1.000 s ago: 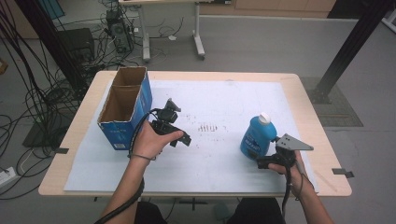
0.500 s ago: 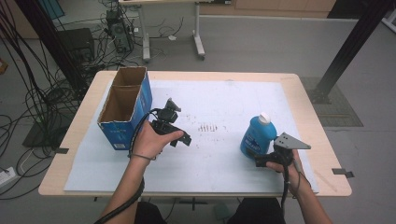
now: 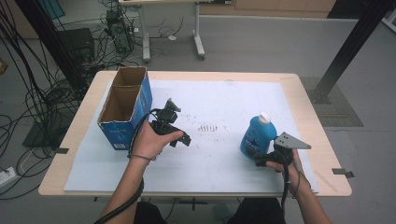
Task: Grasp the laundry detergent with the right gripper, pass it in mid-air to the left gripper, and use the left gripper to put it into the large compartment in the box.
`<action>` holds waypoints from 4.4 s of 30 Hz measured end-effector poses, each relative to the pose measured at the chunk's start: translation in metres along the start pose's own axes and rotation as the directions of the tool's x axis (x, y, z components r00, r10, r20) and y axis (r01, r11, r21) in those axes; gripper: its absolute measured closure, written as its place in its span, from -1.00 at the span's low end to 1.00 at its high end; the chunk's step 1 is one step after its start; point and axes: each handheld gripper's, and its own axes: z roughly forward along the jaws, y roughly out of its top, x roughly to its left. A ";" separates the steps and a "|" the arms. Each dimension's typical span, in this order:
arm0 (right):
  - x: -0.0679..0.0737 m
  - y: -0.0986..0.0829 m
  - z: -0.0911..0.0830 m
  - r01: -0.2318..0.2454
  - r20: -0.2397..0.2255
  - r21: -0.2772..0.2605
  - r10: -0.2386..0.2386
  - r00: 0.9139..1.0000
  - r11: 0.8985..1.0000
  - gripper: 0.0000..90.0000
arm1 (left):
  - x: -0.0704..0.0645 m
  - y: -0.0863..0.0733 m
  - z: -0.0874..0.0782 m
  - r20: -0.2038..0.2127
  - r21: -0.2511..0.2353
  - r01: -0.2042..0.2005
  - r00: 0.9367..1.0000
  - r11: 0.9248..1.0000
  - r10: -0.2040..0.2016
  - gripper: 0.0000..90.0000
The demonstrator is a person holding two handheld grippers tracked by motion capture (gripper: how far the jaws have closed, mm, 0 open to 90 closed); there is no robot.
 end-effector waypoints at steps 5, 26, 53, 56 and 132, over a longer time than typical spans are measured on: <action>0.000 0.000 0.000 -0.003 0.001 0.000 0.003 1.000 1.000 -0.88 | 0.000 0.000 0.000 0.001 -0.002 0.003 1.000 1.000 -0.003 -0.73; -0.001 0.001 -0.002 -0.007 0.001 -0.008 0.007 1.000 1.000 -0.88 | -0.002 -0.001 0.001 -0.002 0.000 -0.004 1.000 1.000 0.004 -0.73; 0.001 0.003 0.000 -0.010 -0.004 -0.011 0.010 1.000 1.000 -0.88 | -0.003 0.000 0.001 0.001 0.001 -0.008 1.000 1.000 0.008 -0.73; 0.001 0.003 0.000 -0.009 -0.003 -0.013 0.009 1.000 1.000 -0.88 | -0.003 0.000 0.001 0.002 0.000 -0.007 1.000 1.000 0.007 -0.73; -0.002 -0.001 0.002 0.019 -0.029 -0.054 -0.021 0.999 0.998 -0.07 | -0.008 0.000 -0.003 -0.008 -0.008 0.006 1.000 1.000 -0.006 -0.71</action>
